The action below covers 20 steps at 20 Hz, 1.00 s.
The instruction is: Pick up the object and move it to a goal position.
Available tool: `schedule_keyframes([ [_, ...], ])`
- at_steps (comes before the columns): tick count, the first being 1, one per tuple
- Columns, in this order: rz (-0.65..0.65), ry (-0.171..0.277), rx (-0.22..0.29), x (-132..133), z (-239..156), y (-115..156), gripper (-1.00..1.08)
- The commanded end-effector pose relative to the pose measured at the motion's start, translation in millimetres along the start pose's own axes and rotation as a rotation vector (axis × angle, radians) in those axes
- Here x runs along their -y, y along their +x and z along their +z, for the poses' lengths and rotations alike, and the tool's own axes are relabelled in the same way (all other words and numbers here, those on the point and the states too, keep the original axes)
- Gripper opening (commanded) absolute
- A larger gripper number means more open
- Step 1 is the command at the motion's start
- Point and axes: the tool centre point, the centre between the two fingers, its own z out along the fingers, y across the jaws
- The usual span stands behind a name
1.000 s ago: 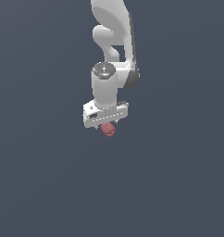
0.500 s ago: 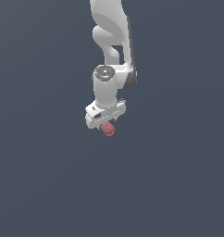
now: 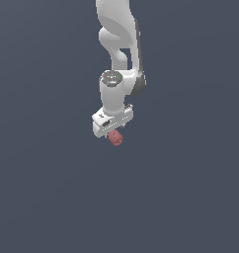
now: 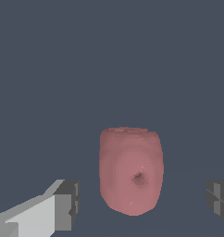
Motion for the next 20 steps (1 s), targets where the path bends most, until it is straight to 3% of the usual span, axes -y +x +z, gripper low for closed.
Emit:
schedule_keyframes([
  [1, 0.0, 0.0, 0.0, 0.0, 0.3, 0.1, 1.0],
  [18, -0.005, 0.0, -0.001, 0.5, 50.3, -0.6, 1.0],
  [19, -0.005, 0.0, -0.001, 0.5, 50.3, -0.6, -1.0],
  [20, -0.005, 0.0, -0.001, 0.5, 50.3, -0.6, -1.0],
])
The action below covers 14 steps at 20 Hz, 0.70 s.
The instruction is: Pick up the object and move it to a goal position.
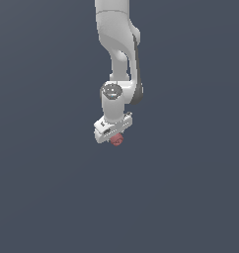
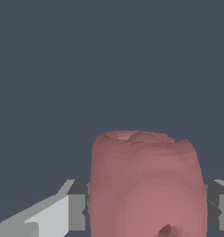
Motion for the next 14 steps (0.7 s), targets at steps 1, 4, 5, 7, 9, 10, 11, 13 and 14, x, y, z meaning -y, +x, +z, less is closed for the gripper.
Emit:
schedule_keyframes([
  [1, -0.001, 0.0, 0.0, 0.3, 1.1, 0.1, -1.0],
  [4, -0.001, 0.0, 0.0, 0.3, 1.1, 0.1, -1.0],
  [5, -0.001, 0.0, 0.0, 0.3, 1.1, 0.1, -1.0],
  [7, -0.001, 0.0, 0.0, 0.3, 1.1, 0.1, -1.0],
  [9, 0.0, -0.001, -0.001, -0.2, 0.1, 0.4, -1.0],
  [10, 0.0, -0.001, -0.001, -0.1, -0.2, 0.5, -1.0],
  [11, 0.0, -0.001, -0.001, 0.1, -0.9, 1.1, -1.0],
  [13, 0.0, -0.001, -0.001, 0.9, -3.9, 3.4, -1.0],
  [14, 0.0, -0.001, -0.001, 1.5, -6.2, 5.1, -1.0],
])
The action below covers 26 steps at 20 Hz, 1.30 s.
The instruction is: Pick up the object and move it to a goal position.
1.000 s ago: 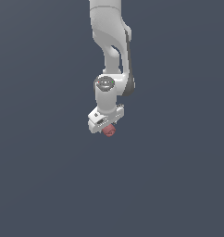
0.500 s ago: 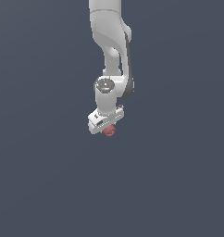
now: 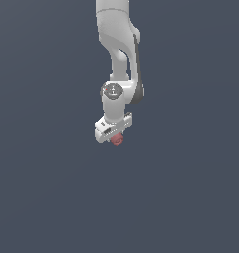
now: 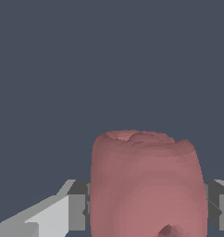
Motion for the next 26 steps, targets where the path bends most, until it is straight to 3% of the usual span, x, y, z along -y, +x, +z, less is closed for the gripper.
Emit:
schedule_keyframes([
  [1, -0.001, -0.001, -0.001, 1.5, -5.7, 4.5, -1.0],
  [8, -0.001, 0.0, -0.001, 10.3, -38.1, 29.5, -1.0],
  [26, -0.001, 0.001, 0.0, 39.5, -158.8, 127.0, -1.0],
])
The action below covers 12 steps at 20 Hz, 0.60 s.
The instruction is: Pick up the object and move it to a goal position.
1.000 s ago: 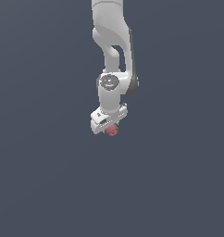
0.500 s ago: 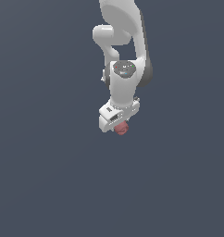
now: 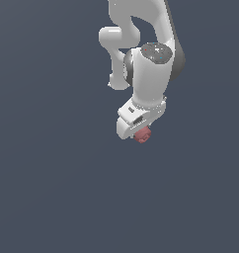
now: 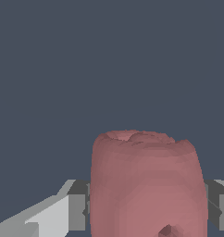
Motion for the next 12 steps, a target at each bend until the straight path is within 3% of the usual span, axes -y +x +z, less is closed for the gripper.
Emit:
schedule_keyframes([
  [1, 0.001, 0.001, 0.001, 1.9, -10.1, 8.5, -1.0],
  [12, 0.001, 0.001, 0.001, 3.3, -21.6, 19.9, -1.0],
])
